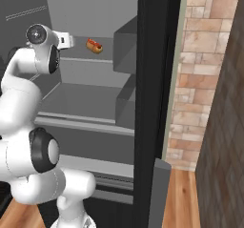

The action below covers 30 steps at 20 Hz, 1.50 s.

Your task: Move the beet and hot dog from the top shelf to the second highest shelf to make space. Then, place the pitcher from the counter on the cleared top shelf.

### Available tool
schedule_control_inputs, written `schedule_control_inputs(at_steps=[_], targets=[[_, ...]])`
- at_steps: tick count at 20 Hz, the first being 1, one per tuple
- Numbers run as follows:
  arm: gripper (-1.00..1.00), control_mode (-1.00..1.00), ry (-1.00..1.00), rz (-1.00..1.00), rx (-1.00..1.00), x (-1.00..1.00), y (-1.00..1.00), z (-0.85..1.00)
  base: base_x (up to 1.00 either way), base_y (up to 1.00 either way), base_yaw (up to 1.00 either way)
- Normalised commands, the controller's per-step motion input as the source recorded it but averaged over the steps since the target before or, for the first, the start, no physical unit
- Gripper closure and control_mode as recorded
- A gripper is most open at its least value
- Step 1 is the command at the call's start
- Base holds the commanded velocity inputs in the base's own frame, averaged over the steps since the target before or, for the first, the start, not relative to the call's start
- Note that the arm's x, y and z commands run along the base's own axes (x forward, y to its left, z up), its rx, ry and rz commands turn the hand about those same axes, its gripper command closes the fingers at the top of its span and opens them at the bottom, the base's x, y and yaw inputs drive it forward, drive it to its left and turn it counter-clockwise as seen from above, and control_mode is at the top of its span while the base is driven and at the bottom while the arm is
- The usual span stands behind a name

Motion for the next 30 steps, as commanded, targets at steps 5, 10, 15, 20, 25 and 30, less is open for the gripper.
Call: schedule_control_inputs(at_steps=[5, 10, 15, 20, 25, 30], targets=[[-1.00, -1.00, 0.09, 0.05, -0.12, 0.51, 0.41, -0.16, 0.00, 0.00, 0.00], [-1.00, -1.00, 0.18, 0.06, -0.07, 0.64, 0.38, -0.04, 0.00, 0.00, 0.00], [-1.00, -1.00, 0.28, 0.03, -0.07, 0.60, 0.22, -0.03, 0.00, 0.00, 0.00], [-1.00, -1.00, 0.11, 0.02, -0.02, 0.53, 0.08, -0.17, 0.00, 0.00, 0.00], [-1.00, -1.00, 0.00, 0.00, -0.01, 0.19, 0.03, -0.43, 0.00, 0.00, 0.00], [1.00, -1.00, -0.06, 0.00, -0.03, 0.00, 0.12, -0.79, 0.00, 0.00, 0.00]])
